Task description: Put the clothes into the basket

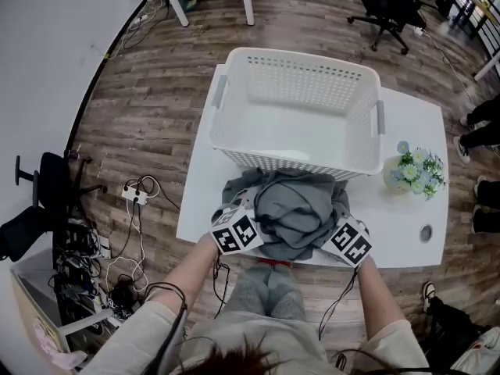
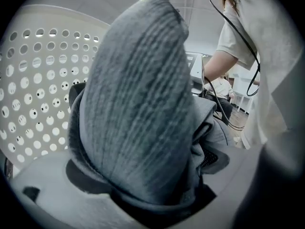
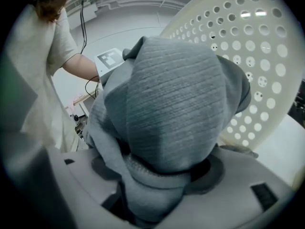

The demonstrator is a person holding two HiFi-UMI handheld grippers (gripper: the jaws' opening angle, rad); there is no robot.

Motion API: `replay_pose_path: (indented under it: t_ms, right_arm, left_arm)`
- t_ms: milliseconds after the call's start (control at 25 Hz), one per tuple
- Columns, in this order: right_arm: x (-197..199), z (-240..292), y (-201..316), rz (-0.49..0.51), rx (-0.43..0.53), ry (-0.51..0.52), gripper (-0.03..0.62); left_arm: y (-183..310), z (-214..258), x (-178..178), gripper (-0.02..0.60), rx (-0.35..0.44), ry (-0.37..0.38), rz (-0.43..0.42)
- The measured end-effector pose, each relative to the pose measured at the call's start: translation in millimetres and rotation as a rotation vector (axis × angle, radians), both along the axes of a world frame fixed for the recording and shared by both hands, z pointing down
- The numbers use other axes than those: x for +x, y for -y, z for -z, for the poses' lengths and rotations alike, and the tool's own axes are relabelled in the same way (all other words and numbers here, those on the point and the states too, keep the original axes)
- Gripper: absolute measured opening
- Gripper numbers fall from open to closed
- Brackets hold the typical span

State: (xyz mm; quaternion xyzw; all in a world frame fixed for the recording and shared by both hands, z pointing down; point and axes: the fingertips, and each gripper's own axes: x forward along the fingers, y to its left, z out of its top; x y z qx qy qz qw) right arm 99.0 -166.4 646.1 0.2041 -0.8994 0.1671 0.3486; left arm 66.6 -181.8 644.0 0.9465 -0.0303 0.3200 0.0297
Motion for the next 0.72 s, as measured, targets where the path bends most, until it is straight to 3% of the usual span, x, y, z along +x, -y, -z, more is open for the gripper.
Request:
replay_pose_path:
  t_ms: [80, 240, 400, 720]
  right_arm:
    - [-3, 2, -4, -0.006, 0.010, 0.015, 0.287]
    - [-4, 7, -7, -0.058, 0.043, 0.030, 0.239]
    - [0, 20, -12, -0.125, 0.086, 0.035, 0.220]
    - [6, 91, -29, -0.151, 0.196, 0.028, 0.213]
  left_arm:
    - [-7, 4, 5, 0.543, 0.005, -0.034, -0.019]
    - [-15, 13, 9, 0.491, 0.025, -0.085, -0.009]
    - [-22, 28, 16, 0.476, 0.036, -0.124, 0.009]
    - [-40, 99, 22, 0.474, 0.102, -0.208, 0.002]
